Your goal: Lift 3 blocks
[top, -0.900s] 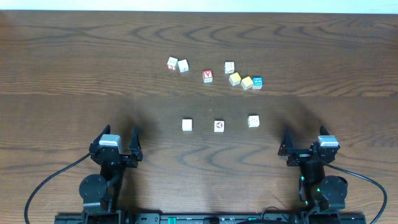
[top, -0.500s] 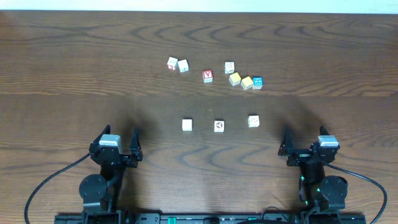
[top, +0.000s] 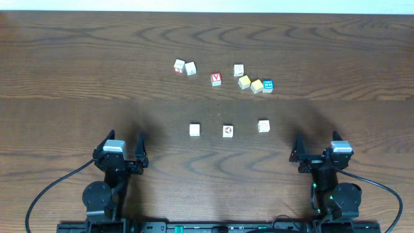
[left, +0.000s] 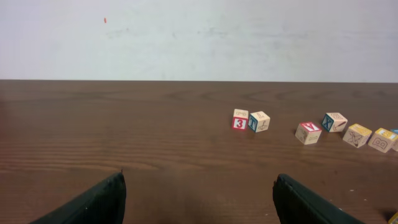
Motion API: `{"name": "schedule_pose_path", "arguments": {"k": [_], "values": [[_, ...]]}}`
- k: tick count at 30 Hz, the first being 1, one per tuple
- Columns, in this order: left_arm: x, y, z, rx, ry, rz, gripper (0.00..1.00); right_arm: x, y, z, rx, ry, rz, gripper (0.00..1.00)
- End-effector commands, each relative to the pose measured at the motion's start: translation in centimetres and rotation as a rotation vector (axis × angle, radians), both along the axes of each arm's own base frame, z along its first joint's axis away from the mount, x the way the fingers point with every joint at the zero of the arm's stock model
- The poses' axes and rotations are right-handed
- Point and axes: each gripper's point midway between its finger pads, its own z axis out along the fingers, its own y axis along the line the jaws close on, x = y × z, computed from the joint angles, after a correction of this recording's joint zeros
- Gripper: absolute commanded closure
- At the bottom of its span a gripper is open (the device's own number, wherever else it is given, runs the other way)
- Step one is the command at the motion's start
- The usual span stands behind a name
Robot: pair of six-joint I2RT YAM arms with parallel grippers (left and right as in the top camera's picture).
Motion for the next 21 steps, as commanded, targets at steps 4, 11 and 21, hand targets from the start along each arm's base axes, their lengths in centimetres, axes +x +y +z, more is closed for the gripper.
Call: {"name": "schedule_pose_path", "arguments": {"k": [4, 11, 21], "values": [[0.06, 0.3, -1.63, -0.002, 0.037, 0.015, 0.24, -0.01, -0.54, -0.03, -0.007, -0.001, -0.025, 0.01], [0.06, 0.3, -1.63, -0.002, 0.037, 0.015, 0.24, -0.01, -0.54, -0.03, -0.007, -0.001, -0.025, 0.01], [0.07, -0.34, -0.92, -0.008, 0.009, -0.022, 0.24, -0.01, -0.54, -0.03, -0.007, -0.001, -0.025, 0.01]]}}
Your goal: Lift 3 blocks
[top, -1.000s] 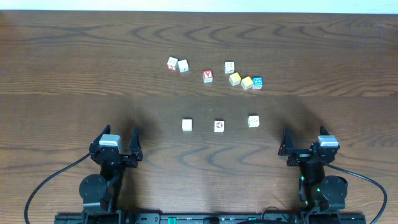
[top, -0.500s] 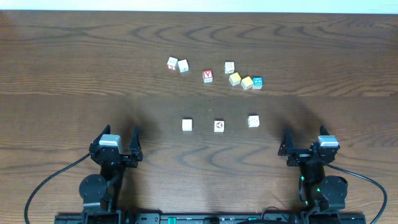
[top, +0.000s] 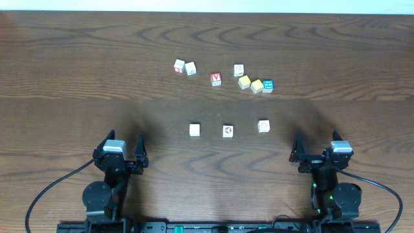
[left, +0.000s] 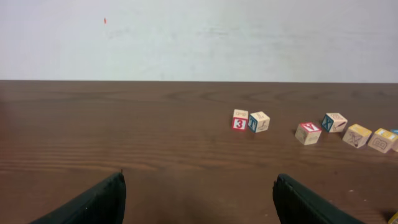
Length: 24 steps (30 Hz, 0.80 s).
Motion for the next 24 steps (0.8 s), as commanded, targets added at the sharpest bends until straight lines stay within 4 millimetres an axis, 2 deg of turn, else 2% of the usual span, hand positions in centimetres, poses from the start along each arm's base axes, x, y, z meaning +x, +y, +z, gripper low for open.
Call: {"name": "schedule_pose_path", "arguments": {"k": [1, 5, 8, 12, 19, 24], "values": [[0.0, -0.9, -1.0, -0.011, 0.013, -0.057, 0.24, 0.0, -0.5, 0.0, -0.007, -0.001, -0.025, 0.01], [-1.2, -5.0, -0.6, -0.033, 0.004, -0.301, 0.24, 0.0, -0.5, 0.0, -0.007, -0.001, -0.025, 0.01], [-2.7, -7.7, 1.6, -0.021, -0.092, -0.486, 0.24, 0.0, -0.5, 0.0, -0.007, -0.001, -0.025, 0.01], [-4.1, -9.4, 4.0, 0.018, -0.207, -0.612, 0.24, 0.0, -0.5, 0.0, -0.007, -0.001, -0.025, 0.01], [-6.4, -10.2, 9.9, 0.002, -0.409, -0.68, 0.24, 0.0, -0.5, 0.0, -0.007, -0.001, -0.025, 0.01], [-6.3, -8.6, 15.0, -0.006, -0.462, -0.558, 0.24, 0.0, -0.5, 0.0, -0.007, -0.001, -0.025, 0.01]]}}
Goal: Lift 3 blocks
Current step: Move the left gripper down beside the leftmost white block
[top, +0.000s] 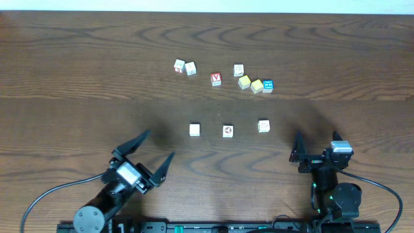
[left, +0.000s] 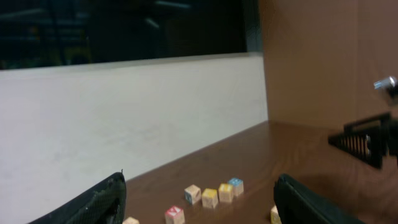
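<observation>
Three pale blocks lie in a row mid-table: left [top: 195, 130], middle [top: 228, 131] and right [top: 263, 125]. Farther back are a pale pair [top: 184, 66], a red block [top: 216, 79], a cream block [top: 239, 70], two yellow blocks [top: 250, 84] and a blue block [top: 268, 85]. My left gripper [top: 160, 144] is open and empty, turned toward the right, short of the row. The left wrist view is tilted and shows the yellow blocks [left: 217, 195] and the blue block [left: 236, 186] between its fingers [left: 99, 199]. My right gripper [top: 315, 144] rests open at the near right.
The dark wooden table [top: 77, 77] stretches wide to the left and back. A pale wall [left: 124, 118] rises behind its far edge. The right arm [left: 370, 140] shows at the right of the left wrist view. Cables trail from both arm bases.
My left arm has left its rest pose: the gripper sits farther right and is turned diagonally toward the blocks, and its camera view has tilted. Blocks and right arm are unchanged.
At both earlier moments the two arms sat parked at the near edge with open grippers, facing straight back, and all blocks lay still. Now only the left gripper has shifted and swung toward the right; every block lies where it was.
</observation>
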Motion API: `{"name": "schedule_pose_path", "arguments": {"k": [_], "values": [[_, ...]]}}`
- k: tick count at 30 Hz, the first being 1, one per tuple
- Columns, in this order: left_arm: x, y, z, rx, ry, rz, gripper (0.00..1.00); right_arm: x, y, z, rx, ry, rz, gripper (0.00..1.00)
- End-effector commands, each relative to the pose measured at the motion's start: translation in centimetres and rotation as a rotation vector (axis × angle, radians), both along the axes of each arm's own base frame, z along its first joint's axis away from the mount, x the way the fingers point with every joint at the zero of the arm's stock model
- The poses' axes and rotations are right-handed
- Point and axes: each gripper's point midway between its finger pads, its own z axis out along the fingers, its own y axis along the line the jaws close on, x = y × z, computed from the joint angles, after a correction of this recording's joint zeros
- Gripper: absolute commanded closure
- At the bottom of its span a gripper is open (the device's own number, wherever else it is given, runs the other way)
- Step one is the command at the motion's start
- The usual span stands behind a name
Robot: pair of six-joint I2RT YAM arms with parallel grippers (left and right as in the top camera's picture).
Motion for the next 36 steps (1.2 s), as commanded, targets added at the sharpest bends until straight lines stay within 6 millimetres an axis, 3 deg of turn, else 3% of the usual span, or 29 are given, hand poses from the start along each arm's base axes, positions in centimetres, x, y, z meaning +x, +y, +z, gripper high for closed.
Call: {"name": "schedule_pose_path", "arguments": {"k": [1, 3, 6, 11, 14, 18, 21, 24, 26, 30, 31, 36], "values": [[-0.3, 1.3, 5.6, -0.053, -0.031, 0.086, 0.24, 0.0, -0.5, 0.0, -0.007, -0.001, -0.025, 0.01], [1.1, 2.4, 6.7, -0.078, 0.108, 0.159, 0.24, 0.0, -0.5, 0.0, -0.007, -0.001, -0.025, 0.01], [3.0, 2.7, 6.8, -0.056, 0.378, 0.182, 0.24, 0.0, -0.5, 0.0, -0.007, -0.001, -0.025, 0.01], [3.8, 0.0, 5.9, -0.041, 0.787, -0.02, 0.24, 0.0, -0.5, 0.0, -0.007, -0.001, -0.025, 0.01], [5.7, 0.1, 4.6, -0.048, 0.894, -0.023, 0.24, 0.0, -0.5, 0.0, -0.007, -0.001, -0.025, 0.01], [7.8, 2.1, -0.5, -0.082, 1.193, 0.166, 0.24, 0.0, -0.5, 0.0, -0.007, -0.001, -0.025, 0.01], [7.5, 3.2, -4.8, 0.037, 1.387, 0.321, 0.24, 0.0, -0.5, 0.0, -0.007, -0.001, -0.025, 0.01], [7.1, 4.9, -8.6, 0.087, 1.537, 0.606, 0.24, 0.0, -0.5, 0.0, -0.007, -0.001, -0.025, 0.01], [7.2, 5.4, -9.8, 0.1, 1.56, 0.74, 0.24, 0.0, -0.5, 0.0, -0.007, -0.001, -0.025, 0.01], [8.3, 3.4, -11.2, 0.082, 1.573, 0.785, 0.24, 0.0, -0.5, 0.0, -0.007, -0.001, -0.025, 0.01], [8.4, 2.9, -11.7, 0.074, 1.593, 0.785, 0.07, 0.0, -0.5, 0.0, -0.007, -0.001, -0.025, 0.01], [8.6, -1.2, -14.8, 0.249, 1.66, 0.553, 0.05, 0.0, -0.5, 0.0, -0.007, -0.001, -0.025, 0.01]]}}
